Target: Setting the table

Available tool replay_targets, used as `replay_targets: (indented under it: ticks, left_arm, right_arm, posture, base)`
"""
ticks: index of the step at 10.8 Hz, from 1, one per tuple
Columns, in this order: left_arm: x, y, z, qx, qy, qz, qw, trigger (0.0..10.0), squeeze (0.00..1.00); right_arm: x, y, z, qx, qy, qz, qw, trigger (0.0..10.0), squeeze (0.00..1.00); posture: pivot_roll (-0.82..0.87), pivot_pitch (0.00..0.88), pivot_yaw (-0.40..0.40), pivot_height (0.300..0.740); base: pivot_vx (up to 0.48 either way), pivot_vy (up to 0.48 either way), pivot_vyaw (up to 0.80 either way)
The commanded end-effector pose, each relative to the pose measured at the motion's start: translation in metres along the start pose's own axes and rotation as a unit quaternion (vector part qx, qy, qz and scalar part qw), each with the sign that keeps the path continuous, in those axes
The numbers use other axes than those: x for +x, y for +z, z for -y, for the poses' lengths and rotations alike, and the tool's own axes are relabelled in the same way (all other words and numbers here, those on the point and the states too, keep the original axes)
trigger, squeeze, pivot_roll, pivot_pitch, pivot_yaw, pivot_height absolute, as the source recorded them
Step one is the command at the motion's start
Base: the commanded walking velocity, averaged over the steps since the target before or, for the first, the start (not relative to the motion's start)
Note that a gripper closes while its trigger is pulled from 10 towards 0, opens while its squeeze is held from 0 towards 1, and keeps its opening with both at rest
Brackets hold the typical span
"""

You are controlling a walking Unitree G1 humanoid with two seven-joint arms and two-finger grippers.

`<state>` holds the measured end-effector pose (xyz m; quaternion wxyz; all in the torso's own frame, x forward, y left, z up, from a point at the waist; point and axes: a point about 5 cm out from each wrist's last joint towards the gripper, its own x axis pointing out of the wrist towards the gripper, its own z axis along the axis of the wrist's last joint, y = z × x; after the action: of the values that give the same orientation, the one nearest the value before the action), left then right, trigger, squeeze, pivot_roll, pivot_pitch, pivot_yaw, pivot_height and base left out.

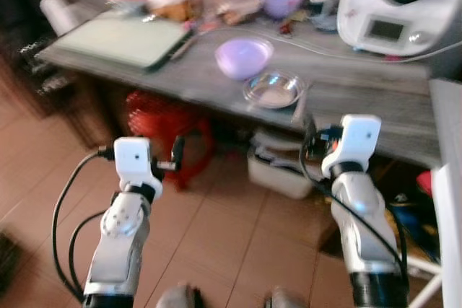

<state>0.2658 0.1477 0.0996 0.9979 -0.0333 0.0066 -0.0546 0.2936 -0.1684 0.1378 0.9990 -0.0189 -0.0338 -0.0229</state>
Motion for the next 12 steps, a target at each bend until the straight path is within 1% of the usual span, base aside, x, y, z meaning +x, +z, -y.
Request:
replay_targets:
  ticks: [1,2,4,5,6,7,8,9,11,12]
  left_arm:
    - [0.003,0.000,0.000,0.004,-0.002,0.002,1.000,10.0,0.00]
    - [0.003,-0.001,-0.001,0.005,-0.003,0.003,1.000,10.0,0.00]
    - [-0.001,-0.006,0.000,0.004,-0.004,-0.003,1.000,10.0,0.00]
    - [-0.006,-0.010,-0.001,-0.004,0.005,-0.013,1.000,10.0,0.00]
    - [-0.010,-0.012,0.000,-0.005,0.004,-0.016,1.000,10.0,0.00]
    - [-0.014,-0.014,0.000,-0.008,-0.001,-0.018,1.000,10.0,0.00]
    - [-0.014,-0.013,0.002,-0.011,-0.016,-0.012,1.000,10.0,0.00]
    - [-0.012,-0.008,0.005,-0.022,-0.023,-0.002,0.999,10.0,0.00]
    - [-0.010,-0.003,0.010,-0.011,-0.048,0.006,0.999,10.0,0.00]
    - [-0.009,-0.002,0.010,-0.012,-0.051,0.006,0.999,10.0,0.00]
  right_arm:
    - [0.000,-0.005,0.005,0.000,-0.009,-0.005,1.000,10.0,0.00]
    - [0.000,-0.006,0.006,0.000,-0.011,-0.009,1.000,10.0,0.00]
    - [-0.002,-0.010,0.008,-0.001,-0.013,-0.014,1.000,10.0,0.00]
    - [-0.003,-0.013,0.010,-0.002,-0.016,-0.021,1.000,10.0,0.00]
    - [-0.003,-0.015,0.010,-0.001,-0.016,-0.025,1.000,10.0,0.00]
    - [-0.004,-0.016,0.010,-0.002,-0.015,-0.027,1.000,10.0,0.00]
    - [-0.003,-0.016,0.010,-0.002,-0.018,-0.028,0.999,10.0,0.00]
    - [-0.003,-0.017,0.010,0.002,-0.021,-0.031,0.999,10.0,0.00]
    - [0.000,-0.016,0.005,0.004,-0.009,-0.028,1.000,10.0,0.00]
    - [0.004,-0.013,0.006,0.004,-0.010,-0.023,1.000,10.0,0.00]
  posture:
    - [-0.04,0.000,0.046,0.740]
    - [-0.04,0.000,0.046,0.740]
    - [-0.04,0.000,0.048,0.740]
    - [-0.04,0.000,0.048,0.740]
    - [-0.04,0.000,0.046,0.740]
    - [-0.04,0.000,0.047,0.740]
    - [-0.04,0.000,0.042,0.740]
    - [-0.04,0.000,0.044,0.740]
    - [-0.04,0.000,0.051,0.740]
    - [-0.04,0.000,0.056,0.740]
  base:
    - [-0.307,0.000,0.00]
    - [-0.292,0.000,-0.80]
    - [-0.289,0.000,-0.80]
    - [-0.270,0.000,-0.80]
    - [0.000,0.000,-0.80]
    - [0.000,0.000,0.00]
    - [0.000,0.000,0.00]
    - [0.000,-0.435,0.00]
    - [0.000,-0.471,0.00]
    - [0.000,-0.461,0.00]
